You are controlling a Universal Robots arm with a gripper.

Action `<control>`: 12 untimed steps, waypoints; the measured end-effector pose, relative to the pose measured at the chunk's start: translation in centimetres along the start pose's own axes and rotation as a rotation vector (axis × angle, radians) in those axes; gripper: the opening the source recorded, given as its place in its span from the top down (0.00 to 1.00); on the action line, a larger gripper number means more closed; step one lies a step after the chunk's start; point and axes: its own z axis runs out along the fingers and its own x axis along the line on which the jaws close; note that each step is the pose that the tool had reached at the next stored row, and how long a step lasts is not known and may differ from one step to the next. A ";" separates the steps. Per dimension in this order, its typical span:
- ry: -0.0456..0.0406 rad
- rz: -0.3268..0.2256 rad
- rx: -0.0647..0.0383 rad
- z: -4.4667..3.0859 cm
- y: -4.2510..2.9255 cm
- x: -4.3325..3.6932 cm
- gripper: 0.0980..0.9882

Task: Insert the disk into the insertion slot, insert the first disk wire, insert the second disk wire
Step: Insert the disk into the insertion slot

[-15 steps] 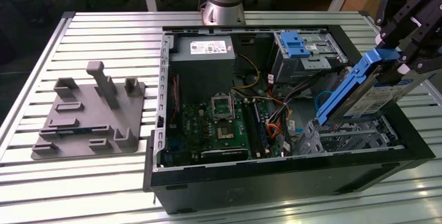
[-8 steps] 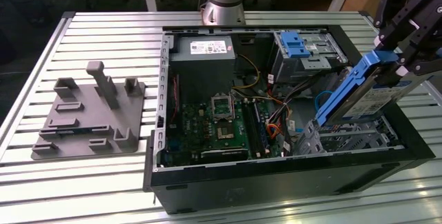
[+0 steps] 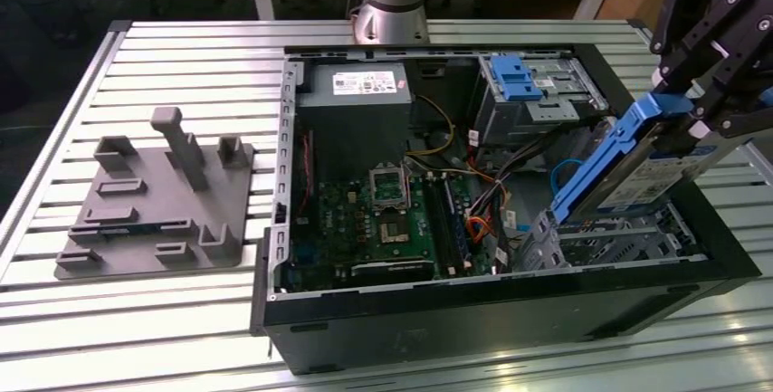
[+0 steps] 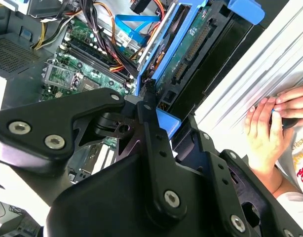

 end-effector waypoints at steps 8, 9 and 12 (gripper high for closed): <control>0.0000 0.000 0.000 0.41 -0.07 0.12 0.70; 0.0000 0.000 0.000 0.48 -0.07 0.14 0.70; 0.0000 0.000 0.000 0.73 -0.08 0.21 0.70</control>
